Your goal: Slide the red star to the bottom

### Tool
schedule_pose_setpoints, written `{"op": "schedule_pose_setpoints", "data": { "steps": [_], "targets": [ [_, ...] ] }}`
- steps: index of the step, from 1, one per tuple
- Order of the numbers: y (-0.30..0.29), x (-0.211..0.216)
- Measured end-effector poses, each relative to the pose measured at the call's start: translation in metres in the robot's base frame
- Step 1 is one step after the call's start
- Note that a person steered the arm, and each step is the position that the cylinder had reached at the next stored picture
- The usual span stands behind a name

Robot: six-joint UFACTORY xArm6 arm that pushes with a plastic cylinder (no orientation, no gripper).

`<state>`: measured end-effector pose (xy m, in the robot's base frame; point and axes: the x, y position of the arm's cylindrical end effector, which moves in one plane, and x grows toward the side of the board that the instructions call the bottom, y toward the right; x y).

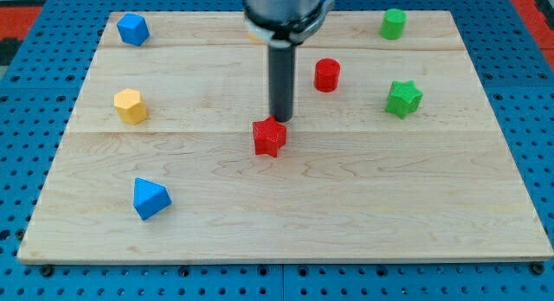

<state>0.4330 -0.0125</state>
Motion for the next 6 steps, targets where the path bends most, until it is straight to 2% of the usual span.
{"op": "schedule_pose_setpoints", "data": {
  "steps": [1,3,4,5,6],
  "targets": [
    [-0.017,0.0],
    [-0.018,-0.038],
    [-0.026,-0.037],
    [-0.026,-0.008],
    [-0.026,0.038]
  ]
}}
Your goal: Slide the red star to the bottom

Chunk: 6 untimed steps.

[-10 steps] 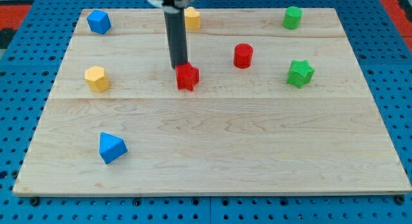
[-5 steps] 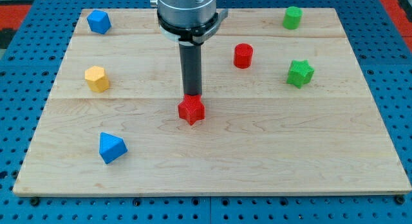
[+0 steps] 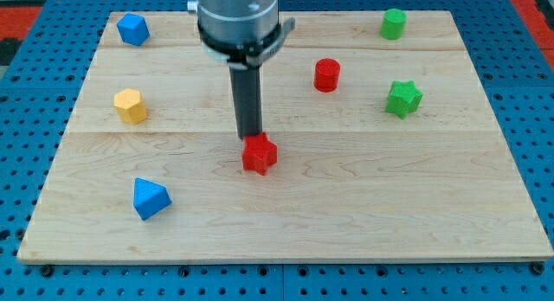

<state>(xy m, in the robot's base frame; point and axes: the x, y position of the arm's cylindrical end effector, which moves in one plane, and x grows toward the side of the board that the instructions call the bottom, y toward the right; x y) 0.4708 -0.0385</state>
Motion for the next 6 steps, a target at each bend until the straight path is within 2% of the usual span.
{"op": "schedule_pose_setpoints", "data": {
  "steps": [1,2,3,4,5,6],
  "targets": [
    [0.001,0.041],
    [0.003,0.031],
    [0.055,-0.001],
    [0.057,0.04],
    [0.009,0.06],
    [0.022,0.032]
  ]
}}
